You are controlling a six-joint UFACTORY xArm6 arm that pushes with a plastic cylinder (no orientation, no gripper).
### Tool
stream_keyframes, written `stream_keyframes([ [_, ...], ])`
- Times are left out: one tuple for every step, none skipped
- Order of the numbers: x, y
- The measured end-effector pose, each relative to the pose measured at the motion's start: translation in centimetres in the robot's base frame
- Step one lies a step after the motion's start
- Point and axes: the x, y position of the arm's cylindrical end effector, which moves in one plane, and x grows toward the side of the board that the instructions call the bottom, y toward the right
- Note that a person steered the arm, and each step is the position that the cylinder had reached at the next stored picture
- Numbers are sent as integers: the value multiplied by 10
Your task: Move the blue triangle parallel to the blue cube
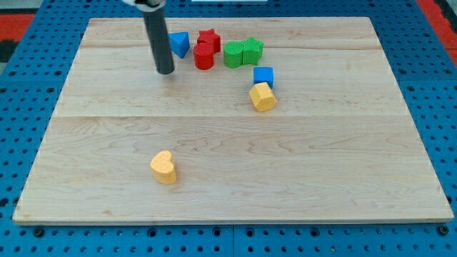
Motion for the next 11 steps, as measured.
stream_keyframes([
  [-14, -57],
  [-73, -70],
  [-86, -14],
  [-55, 17],
  [-27, 17],
  [6, 24],
  [23, 9],
  [36, 4],
  [37, 45],
  [36, 36],
  [32, 50],
])
